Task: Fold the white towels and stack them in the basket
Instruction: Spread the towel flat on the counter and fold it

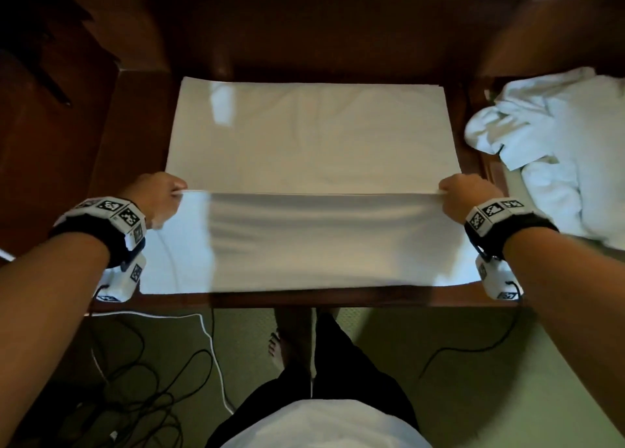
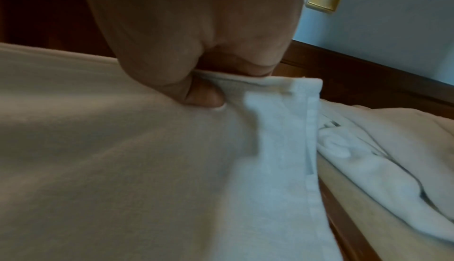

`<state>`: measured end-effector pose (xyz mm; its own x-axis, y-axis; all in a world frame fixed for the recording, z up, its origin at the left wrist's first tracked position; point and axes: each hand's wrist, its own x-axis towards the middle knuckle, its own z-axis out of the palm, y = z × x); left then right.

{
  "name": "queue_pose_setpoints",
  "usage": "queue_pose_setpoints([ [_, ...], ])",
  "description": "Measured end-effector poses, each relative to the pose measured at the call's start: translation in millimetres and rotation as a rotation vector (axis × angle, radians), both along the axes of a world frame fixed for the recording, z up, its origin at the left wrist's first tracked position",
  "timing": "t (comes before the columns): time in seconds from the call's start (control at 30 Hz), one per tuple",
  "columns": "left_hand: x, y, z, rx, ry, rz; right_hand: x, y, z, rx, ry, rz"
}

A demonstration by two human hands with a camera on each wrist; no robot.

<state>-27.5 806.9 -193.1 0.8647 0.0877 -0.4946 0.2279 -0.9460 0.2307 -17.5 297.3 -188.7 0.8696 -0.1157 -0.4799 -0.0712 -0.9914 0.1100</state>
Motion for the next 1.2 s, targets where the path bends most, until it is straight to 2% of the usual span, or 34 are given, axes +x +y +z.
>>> queue_pose_setpoints([
  [0.2,47,-7,-21,0.154,-0.041,-0.079,48,5,-15,0.02,0.0,0.008],
  [0.33,64,-1,-38,0.214,-0.094,-0.055,66,4,-28,0.018,-0.018,0.008],
  [0.47,56,-14,-56,0.347,-0.201,-0.138,54,2,-56,0.028,-0.393,0.057],
  [0.53,31,-28,-72,0.329,-0.259,-0.207,30,15,-74,0.117,-0.511,0.078],
  [0.6,-5,-44,-93,0.25,-0.257,-0.237,-2,30,-92,0.195,-0.406,0.108],
  [0.67,-43,-52,-111,0.237,-0.146,-0.201,-38,38,-110,0.192,-0.182,0.133],
  [0.73,-80,-49,-126,0.232,-0.093,-0.154,-69,35,-125,0.169,-0.082,0.168],
  [0.87,-107,-43,-131,0.223,-0.103,-0.114,-81,31,-129,0.184,-0.083,0.164],
  [0.97,-94,-66,-123,0.166,-0.154,-0.119,-74,68,-123,0.251,-0.194,0.136],
  [1.03,-89,-90,-124,0.138,-0.177,-0.234,-74,112,-122,0.319,-0.262,0.249],
  [1.1,-91,-107,-129,0.147,-0.169,-0.318,-82,150,-127,0.342,-0.245,0.417],
  [1.2,-97,-108,-140,0.177,-0.165,-0.291,-84,149,-136,0.304,-0.157,0.534],
])
